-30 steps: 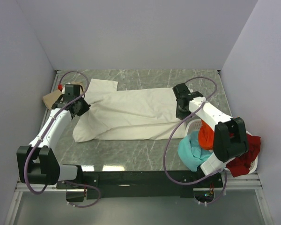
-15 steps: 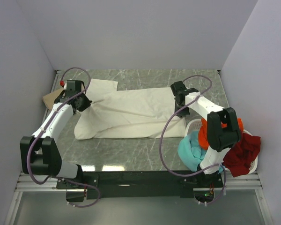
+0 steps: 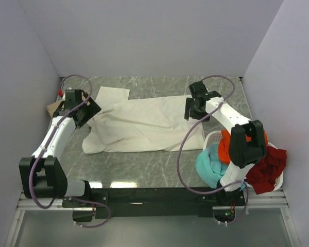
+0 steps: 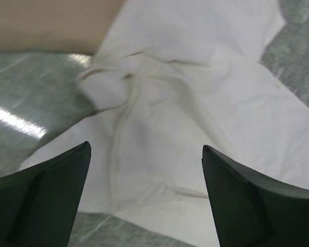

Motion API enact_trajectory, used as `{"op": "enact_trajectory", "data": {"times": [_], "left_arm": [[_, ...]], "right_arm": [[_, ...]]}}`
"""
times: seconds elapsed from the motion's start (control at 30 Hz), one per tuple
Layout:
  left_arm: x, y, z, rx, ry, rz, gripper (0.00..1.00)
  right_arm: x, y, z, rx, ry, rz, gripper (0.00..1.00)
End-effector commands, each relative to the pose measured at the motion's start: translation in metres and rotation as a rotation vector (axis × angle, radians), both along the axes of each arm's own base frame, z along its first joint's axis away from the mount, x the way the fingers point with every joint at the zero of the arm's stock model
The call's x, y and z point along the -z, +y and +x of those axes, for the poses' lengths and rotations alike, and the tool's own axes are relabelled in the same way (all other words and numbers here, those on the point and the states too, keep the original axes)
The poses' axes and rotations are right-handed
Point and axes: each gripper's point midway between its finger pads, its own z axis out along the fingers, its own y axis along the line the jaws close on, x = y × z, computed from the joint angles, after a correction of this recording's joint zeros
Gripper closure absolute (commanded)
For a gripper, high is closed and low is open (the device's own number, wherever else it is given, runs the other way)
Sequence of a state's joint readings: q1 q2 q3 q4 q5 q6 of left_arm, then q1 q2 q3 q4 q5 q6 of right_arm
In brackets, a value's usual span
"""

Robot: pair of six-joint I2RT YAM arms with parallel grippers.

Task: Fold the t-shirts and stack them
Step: Fold the tshirt

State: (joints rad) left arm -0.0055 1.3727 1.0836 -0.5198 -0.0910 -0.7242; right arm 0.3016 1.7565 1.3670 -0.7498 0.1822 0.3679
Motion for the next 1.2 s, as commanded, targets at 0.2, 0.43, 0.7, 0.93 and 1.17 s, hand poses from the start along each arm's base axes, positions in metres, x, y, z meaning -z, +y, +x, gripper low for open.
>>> {"op": "enact_trajectory", "data": {"times": [0.2,0.43,0.7,0.93,1.17], "left_arm": [[0.039,0.074,-0.111,-0.340,0.096,-0.048,0.11],[0.017,0.091,-0.132,-0.538,0.030,-0.049,0.15],[0.055,0.088,-0.163,-0.699,0.103,-0.108,0.21],[0.066,0.089,-0.165,-0.724,0.139,-0.107,0.24],[0.085,0.083,-0.169,-0.726,0.210,-0.127,0.36]], "right_arm": [[-0.023,0.099,-0.053,-0.186,-0.087,0.256,0.24],[0.013,0.147,-0.079,-0.271,0.005,0.370,0.26],[0.016,0.152,-0.070,-0.310,0.012,0.325,0.26],[0.025,0.157,-0.073,-0.291,0.028,0.360,0.27],[0.041,0.154,-0.081,-0.267,0.046,0.369,0.27]]}}
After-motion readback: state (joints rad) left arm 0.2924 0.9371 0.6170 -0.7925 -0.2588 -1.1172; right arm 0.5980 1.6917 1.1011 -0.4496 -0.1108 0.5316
